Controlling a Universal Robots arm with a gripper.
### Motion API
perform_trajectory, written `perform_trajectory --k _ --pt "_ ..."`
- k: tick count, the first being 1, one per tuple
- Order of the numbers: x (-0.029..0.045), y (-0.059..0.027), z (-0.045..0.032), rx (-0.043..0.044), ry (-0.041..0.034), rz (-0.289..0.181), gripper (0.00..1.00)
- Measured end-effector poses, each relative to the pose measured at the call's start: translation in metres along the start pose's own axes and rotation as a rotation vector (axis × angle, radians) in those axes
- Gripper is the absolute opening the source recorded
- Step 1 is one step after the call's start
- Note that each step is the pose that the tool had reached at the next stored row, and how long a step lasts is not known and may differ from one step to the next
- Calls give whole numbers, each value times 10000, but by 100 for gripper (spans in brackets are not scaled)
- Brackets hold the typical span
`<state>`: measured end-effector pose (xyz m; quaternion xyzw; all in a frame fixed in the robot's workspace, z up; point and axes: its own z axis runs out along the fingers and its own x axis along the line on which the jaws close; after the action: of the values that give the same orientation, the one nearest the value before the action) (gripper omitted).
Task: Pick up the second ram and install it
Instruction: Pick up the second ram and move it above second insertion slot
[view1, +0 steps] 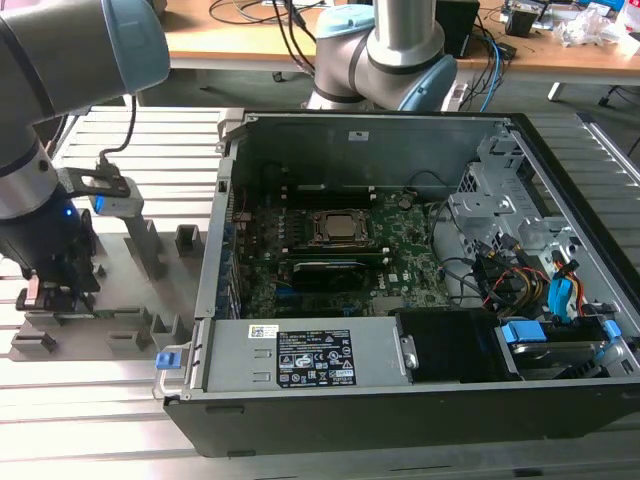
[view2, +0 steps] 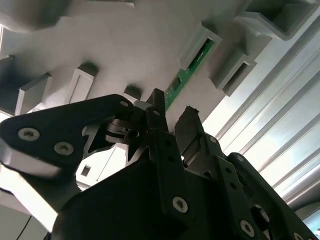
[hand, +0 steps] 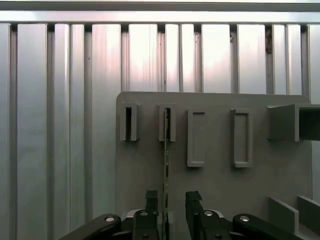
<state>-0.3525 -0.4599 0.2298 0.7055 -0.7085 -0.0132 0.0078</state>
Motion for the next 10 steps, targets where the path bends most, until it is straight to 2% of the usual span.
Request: perform_trajectory --k 1,4,7,10 --pt "26 -2 40 1 -1 -8 36" --pt "33 -5 154 -1 -1 -8 36" --pt "33 10 220 -1 -14 -8 36" --pt "35 46 267 -2 -130 -11 36"
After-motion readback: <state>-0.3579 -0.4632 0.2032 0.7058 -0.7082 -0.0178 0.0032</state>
